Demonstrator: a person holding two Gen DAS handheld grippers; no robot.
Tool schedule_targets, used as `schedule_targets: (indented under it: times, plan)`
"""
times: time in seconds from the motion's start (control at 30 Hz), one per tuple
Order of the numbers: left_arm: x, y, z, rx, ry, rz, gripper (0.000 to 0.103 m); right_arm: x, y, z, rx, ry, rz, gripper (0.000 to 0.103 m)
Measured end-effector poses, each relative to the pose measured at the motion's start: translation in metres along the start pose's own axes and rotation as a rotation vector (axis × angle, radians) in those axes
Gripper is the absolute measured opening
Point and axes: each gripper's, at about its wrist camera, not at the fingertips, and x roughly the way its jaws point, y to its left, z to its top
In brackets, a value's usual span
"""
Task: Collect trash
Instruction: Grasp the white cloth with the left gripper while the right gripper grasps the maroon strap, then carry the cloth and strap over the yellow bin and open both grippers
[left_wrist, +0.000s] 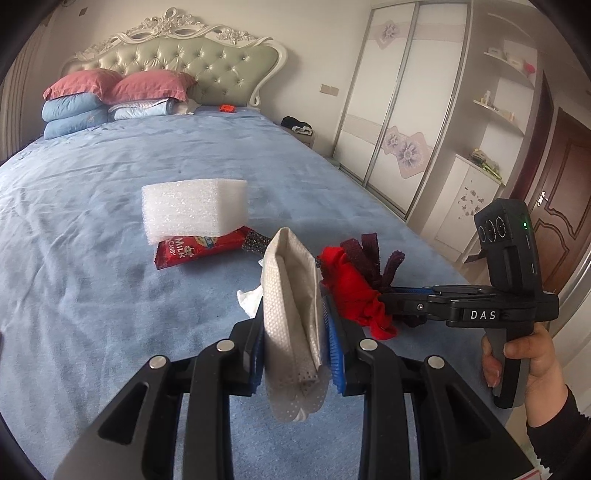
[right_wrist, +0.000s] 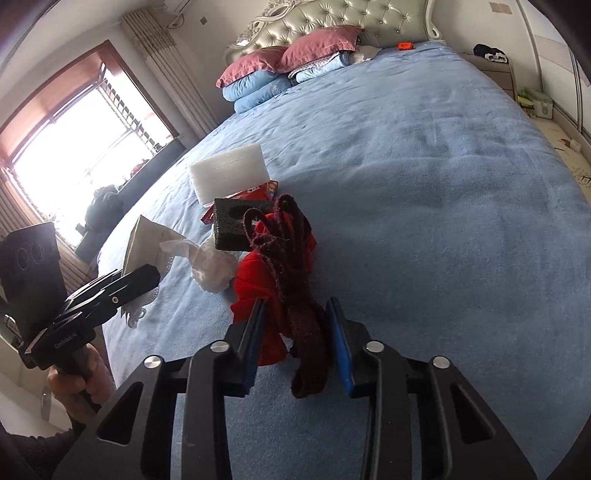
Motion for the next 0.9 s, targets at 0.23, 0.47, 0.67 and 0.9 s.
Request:
schedule_targets:
  times: [0.23,0.47,0.67,0.9]
  plan:
    - [0.001,-0.010,-0.001,0.014,0.004,-0.018,0.029,-0.027,-0.008,-0.007,0.047,-0.079,0.084,0.015]
    - [-0.003,-0.025,-0.001,0.041,0.001,-0.028,0.029,-0.056,-0.010,-0.018,0.064,-0.136,0.095,0.013]
    - [-0.010,-0.054,-0.002,0.088,-0.005,-0.059,0.029,-0.093,-0.008,-0.034,0.053,-0.191,0.072,0.013]
    - [0.002,-0.109,-0.006,0.155,0.022,-0.145,0.029,-0.149,-0.018,-0.061,0.047,-0.244,0.000,0.013]
